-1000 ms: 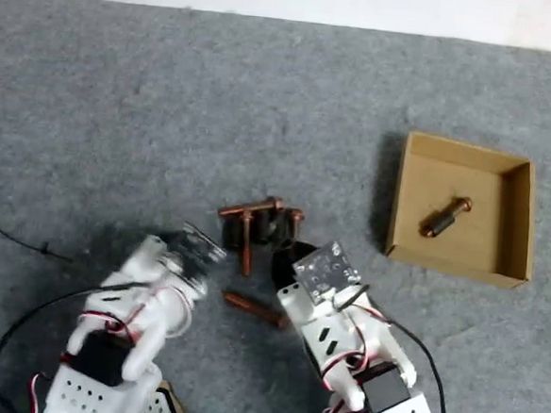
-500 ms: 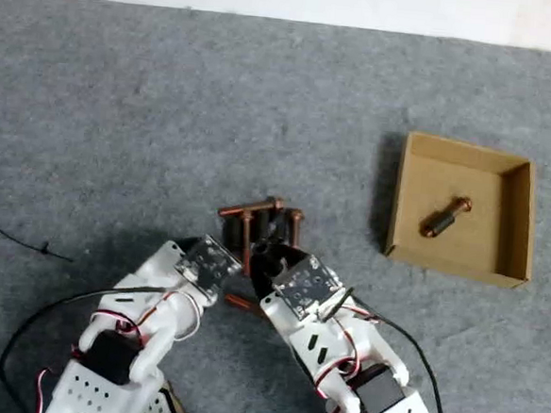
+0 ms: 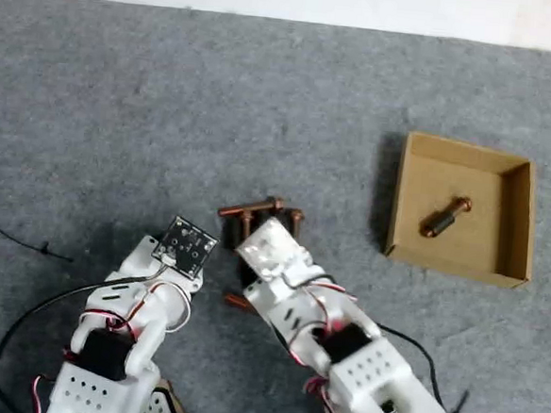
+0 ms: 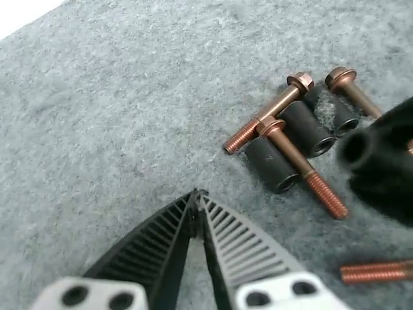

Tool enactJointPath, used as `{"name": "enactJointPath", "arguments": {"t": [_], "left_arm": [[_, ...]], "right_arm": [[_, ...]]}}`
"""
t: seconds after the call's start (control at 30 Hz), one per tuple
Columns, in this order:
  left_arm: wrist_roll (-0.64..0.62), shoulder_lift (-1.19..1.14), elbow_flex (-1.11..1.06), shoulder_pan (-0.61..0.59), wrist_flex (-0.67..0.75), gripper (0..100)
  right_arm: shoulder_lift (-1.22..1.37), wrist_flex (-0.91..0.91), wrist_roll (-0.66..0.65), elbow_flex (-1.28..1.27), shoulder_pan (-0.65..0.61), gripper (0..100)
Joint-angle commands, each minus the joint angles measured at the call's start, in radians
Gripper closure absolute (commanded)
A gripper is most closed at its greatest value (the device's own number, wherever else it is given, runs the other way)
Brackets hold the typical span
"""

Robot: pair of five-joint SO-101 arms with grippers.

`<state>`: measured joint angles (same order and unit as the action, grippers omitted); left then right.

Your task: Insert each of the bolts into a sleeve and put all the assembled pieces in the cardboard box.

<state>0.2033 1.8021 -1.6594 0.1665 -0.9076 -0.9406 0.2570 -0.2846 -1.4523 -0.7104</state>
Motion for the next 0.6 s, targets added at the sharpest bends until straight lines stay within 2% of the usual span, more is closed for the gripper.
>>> {"name": "enactJointPath", "arguments": {"t": [0.0,0.57], "left_arm": [[-0.009,0.015,0.056,-0.016,0.009,99],[-0.011,0.015,0.065,-0.042,0.006,99]], "right_arm": [[0.185,-0.047,-0.008,0.11,-0.021,99.4],[0.205,-0.045,-0.006,0.114,0.088,99.4]]}}
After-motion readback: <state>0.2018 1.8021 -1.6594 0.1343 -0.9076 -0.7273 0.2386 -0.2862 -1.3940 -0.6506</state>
